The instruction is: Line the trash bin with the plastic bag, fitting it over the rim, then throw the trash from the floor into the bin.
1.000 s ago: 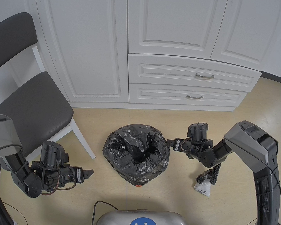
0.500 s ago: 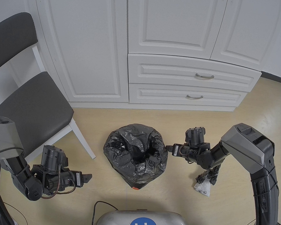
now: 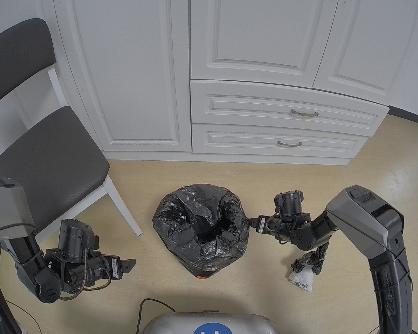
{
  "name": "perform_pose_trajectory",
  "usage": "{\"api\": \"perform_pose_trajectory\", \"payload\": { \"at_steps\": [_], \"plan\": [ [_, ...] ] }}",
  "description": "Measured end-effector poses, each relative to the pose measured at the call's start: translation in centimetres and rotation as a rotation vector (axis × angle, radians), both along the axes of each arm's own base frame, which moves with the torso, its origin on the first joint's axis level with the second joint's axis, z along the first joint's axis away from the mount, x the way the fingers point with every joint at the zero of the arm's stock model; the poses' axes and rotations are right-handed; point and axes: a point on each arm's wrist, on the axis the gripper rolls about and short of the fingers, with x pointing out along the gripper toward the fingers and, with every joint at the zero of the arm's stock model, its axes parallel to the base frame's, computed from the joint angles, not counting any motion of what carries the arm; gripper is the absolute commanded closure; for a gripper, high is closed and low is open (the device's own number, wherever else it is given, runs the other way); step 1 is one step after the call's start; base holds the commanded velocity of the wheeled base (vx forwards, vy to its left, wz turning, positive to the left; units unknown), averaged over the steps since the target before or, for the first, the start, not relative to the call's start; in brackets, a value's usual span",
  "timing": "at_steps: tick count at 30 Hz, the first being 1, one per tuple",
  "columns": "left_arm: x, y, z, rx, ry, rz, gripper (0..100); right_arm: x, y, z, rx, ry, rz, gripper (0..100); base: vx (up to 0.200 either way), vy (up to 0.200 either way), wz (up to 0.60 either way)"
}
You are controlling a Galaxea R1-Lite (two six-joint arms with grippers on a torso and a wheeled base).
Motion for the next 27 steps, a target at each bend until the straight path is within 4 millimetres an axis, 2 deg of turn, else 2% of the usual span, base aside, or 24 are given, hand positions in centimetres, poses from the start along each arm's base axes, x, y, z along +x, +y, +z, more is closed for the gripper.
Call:
{"api": "perform_pose_trajectory", "payload": {
  "at_steps": [7, 12, 17, 27],
  "plan": [
    [-0.1, 0.1, 0.0, 0.000, 0.000, 0.005, 0, -1.7, 1.0, 4.4, 0.014, -0.105, -0.006, 0, 0.000, 0.000, 0.00],
    [-0.2, 0.2, 0.0, -0.001, 0.001, 0.008, 0, -3.3, 2.1, 6.1, 0.030, -0.167, 0.022, 0, 0.000, 0.000, 0.00],
    [-0.3, 0.3, 0.0, -0.005, 0.005, 0.016, 0, -3.4, 2.5, 5.1, 0.017, -0.141, 0.034, 0, 0.000, 0.000, 0.00],
    [-0.4, 0.3, -0.1, 0.004, 0.007, 0.029, 0, -2.0, 2.1, 1.3, -0.021, -0.057, 0.022, 0, 0.000, 0.000, 0.00]
  ]
}}
